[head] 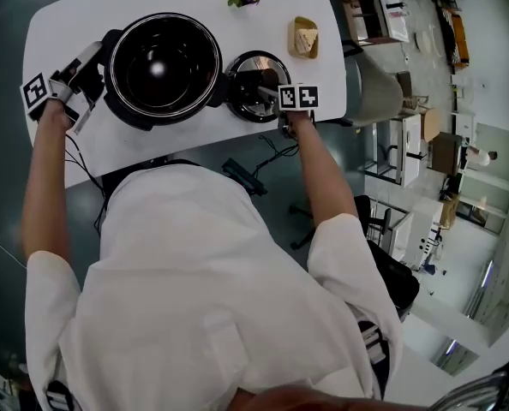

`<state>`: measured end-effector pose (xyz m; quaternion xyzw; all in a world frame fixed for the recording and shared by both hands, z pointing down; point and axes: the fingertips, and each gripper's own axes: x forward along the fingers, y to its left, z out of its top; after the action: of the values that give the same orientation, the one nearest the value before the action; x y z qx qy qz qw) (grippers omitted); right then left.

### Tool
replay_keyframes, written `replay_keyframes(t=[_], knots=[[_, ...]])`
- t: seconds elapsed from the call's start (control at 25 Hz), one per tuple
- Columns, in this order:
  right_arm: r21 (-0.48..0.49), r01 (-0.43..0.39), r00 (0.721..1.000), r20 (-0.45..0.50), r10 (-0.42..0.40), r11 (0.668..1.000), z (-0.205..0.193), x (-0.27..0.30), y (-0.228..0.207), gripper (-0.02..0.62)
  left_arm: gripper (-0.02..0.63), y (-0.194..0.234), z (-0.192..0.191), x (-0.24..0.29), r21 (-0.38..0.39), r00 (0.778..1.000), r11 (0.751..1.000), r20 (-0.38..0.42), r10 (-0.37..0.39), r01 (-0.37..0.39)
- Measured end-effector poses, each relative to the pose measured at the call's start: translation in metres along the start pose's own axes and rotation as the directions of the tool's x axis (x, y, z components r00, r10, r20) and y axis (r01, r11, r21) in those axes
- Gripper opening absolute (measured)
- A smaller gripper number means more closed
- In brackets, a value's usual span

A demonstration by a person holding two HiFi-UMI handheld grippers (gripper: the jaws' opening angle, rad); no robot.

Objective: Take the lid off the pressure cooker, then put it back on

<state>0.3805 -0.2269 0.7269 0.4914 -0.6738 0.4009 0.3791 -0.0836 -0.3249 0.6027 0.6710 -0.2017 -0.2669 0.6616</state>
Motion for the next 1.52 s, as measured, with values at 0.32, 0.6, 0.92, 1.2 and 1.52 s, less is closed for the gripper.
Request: replay_keyframes(t=[0.32,0.6,0.92,1.2,1.52], knots=[[0.003,0.038,0.997,-0.067,-0.037,0.999,0.003,0.010,-0.001,0.288,0.071,-0.002,0.000,0.001,0.002,1.000,1.000,0.000,-0.029,0.029],[0.060,0.040,0.999,-0.009,-0.039,0.997,0.006,0.008,-0.003,0.282,0.071,-0.002,0.000,0.001,0.000,1.000,1.000,0.006,-0.031,0.031],[0.014,0.090,0.996,0.019,-0.090,0.996,0.019,-0.036,-0.009,0.281,0.071,0.001,-0.001,0.001,-0.021,0.999,0.999,-0.020,-0.035,0.034],[0.074,0.074,0.986,0.141,-0.084,0.994,0.059,-0.116,-0.006,0.281,0.071,0.005,-0.003,0.002,-0.025,0.997,0.999,-0.063,-0.040,0.038],[0.015,0.024,0.965,0.262,-0.027,1.000,0.119,-0.206,0.064,0.281,0.067,0.006,-0.004,0.004,-0.049,0.994,0.998,-0.092,-0.052,0.047]])
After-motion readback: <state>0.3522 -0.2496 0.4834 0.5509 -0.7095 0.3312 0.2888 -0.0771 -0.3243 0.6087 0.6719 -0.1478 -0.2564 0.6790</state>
